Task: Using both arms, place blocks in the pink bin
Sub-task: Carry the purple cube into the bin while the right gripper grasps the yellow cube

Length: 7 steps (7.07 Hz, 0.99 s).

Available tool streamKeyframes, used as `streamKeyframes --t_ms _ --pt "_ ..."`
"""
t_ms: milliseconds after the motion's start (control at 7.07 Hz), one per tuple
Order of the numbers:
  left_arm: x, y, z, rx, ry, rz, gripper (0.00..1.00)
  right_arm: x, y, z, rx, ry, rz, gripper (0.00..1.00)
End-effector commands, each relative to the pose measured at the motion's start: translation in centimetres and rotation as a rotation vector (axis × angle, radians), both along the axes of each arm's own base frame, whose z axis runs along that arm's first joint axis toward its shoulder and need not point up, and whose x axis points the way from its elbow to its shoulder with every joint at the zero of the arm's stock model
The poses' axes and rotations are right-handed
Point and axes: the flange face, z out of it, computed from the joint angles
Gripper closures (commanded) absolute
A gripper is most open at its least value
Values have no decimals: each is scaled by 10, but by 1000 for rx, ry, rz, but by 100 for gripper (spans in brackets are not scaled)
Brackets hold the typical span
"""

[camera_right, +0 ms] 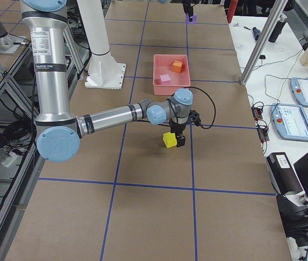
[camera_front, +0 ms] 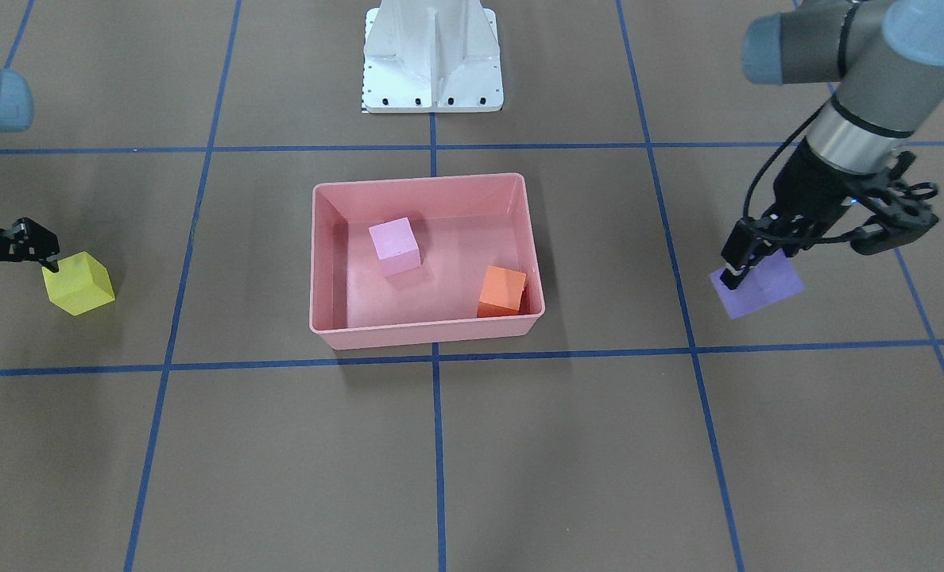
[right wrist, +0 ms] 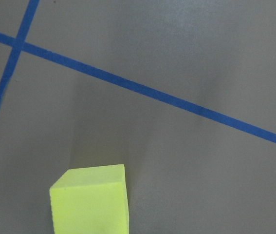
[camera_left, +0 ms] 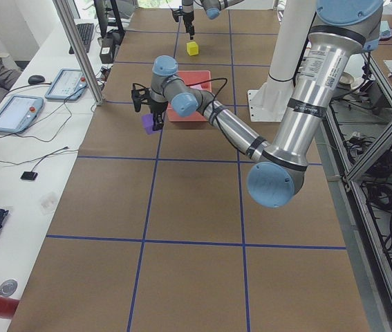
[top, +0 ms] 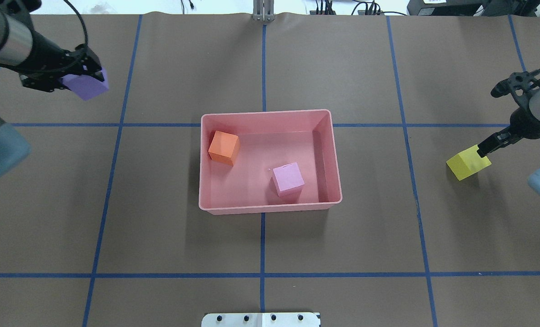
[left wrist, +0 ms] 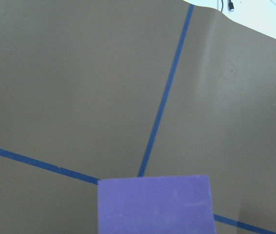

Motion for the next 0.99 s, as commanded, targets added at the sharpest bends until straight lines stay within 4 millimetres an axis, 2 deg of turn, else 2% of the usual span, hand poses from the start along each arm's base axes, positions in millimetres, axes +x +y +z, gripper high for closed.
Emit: streamKeyframes --t_ms 0,142,425,566,849 --pt "67 12 -76 -28 -31 -15 100 -17 3 -12 -6 -57 -34 1" --pt "80 20 -81 -46 -19 -13 100 -18 4 -9 -14 -57 -39 1" --pt "89 23 -91 -36 -12 -14 100 -29 8 -2 -22 -49 -60 1" --pt "113 30 -113 -41 7 -24 100 -35 4 -3 -24 -48 -65 1" --pt "142 44 -159 -80 41 -28 100 -45 3 5 -34 -38 -78 1"
